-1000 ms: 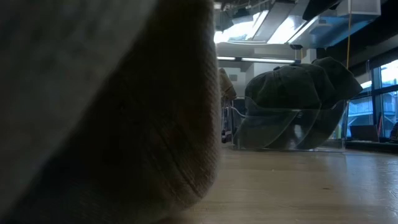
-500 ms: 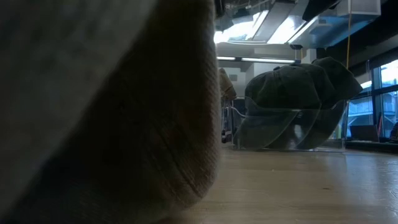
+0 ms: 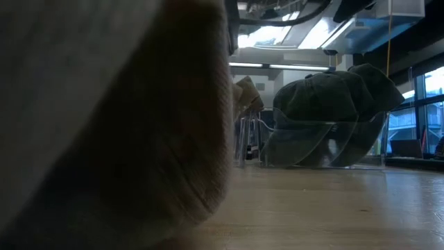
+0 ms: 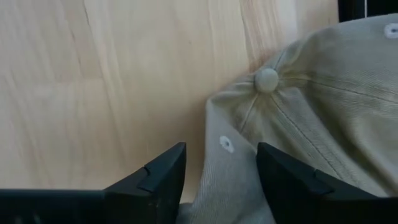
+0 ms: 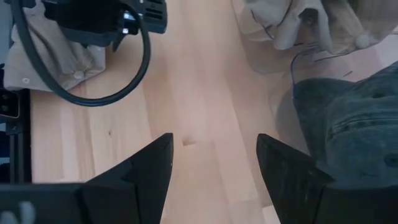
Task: Pick & Place hat
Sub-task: Put the brown cap into the left transparent bin
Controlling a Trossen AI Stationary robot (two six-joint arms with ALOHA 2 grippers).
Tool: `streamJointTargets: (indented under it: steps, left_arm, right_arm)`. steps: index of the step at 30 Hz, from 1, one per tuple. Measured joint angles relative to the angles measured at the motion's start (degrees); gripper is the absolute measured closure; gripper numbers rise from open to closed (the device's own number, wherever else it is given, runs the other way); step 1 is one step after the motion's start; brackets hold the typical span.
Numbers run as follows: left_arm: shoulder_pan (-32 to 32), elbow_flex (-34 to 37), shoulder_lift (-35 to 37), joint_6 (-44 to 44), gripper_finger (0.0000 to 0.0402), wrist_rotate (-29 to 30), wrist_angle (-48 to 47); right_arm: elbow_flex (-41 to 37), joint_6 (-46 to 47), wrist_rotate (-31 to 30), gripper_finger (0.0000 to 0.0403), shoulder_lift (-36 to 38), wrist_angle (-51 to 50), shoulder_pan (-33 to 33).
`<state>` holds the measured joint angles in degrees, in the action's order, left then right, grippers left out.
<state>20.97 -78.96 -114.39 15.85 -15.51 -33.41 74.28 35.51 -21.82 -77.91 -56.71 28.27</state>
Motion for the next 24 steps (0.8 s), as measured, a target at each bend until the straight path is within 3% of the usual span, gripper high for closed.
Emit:
streamJointTargets:
  steps: [6, 15, 24]
  left_arm:
    - [0.09, 0.0, 0.0, -0.12, 0.0265, -0.38, -0.04]
    - [-0.23, 0.02, 0.99, -0.08, 0.0391, -7.88, -2.05]
    - [-0.56, 0.04, 9.51, -0.09, 0.0397, -2.81, -6.26]
  right_arm:
    - [0.0, -0.2, -0.66, 0.0171, -0.02, -0.07, -0.02]
    - [0.0, -0.17, -0.68, 0.0171, -0.02, -0.09, -0.02]
    - [0.02, -0.17, -1.11, 0.0171, -0.02, -0.11, -0.04]
